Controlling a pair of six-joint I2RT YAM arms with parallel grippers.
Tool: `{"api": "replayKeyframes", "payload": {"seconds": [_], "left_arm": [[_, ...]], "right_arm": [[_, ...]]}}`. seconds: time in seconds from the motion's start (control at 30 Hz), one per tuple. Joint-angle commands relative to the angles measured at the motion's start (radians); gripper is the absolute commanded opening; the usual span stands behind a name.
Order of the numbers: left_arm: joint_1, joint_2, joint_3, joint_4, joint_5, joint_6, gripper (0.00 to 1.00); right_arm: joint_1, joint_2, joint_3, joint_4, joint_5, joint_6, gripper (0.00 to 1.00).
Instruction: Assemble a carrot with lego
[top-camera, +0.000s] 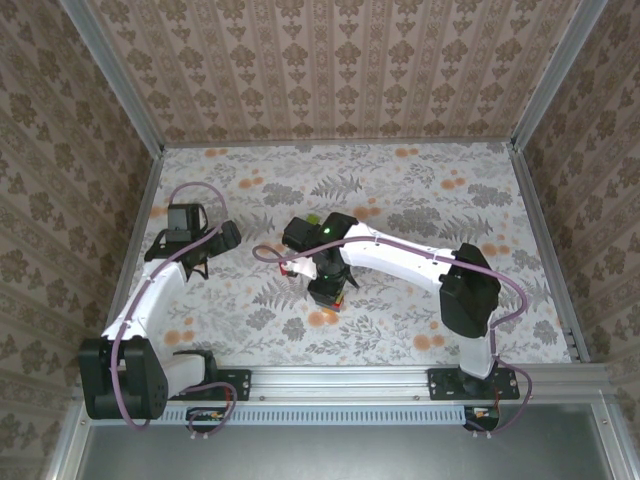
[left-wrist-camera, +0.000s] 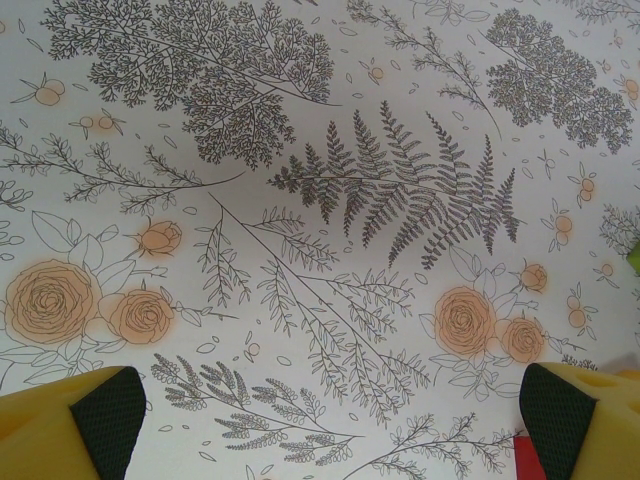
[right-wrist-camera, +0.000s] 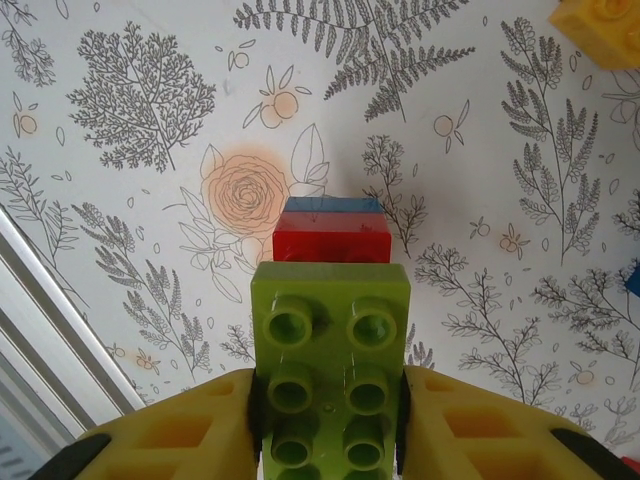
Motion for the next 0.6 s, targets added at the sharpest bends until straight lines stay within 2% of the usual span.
{"api": "replayKeyframes", "payload": {"seconds": [0.0,0.17,0.37,0.57], "left_arm": [[-0.008,0.006,0.025,-0.006,-0.008,0.024,1.00],[-0.009,0.005,0.024,-0.007,-0.008,0.024,1.00],[-0.014,0.004,0.024,0.000,0.021,0.045,1.00],[-0.021,0.003,0.023,0.016,0.061,0.056,1.00]], "right_arm": [[-0.003,0.029,-0.026,0.000,-0.029,-0.025,0.39],[-0.004,0.019,-0.027,0.004,-0.019,-0.021,0.49],[-0.024,-0.063,-0.030,0.041,-0.023,0.002,0.70],[-0.078,-0.197,-0.048,0.087,0.020,0.075,0.76]]}}
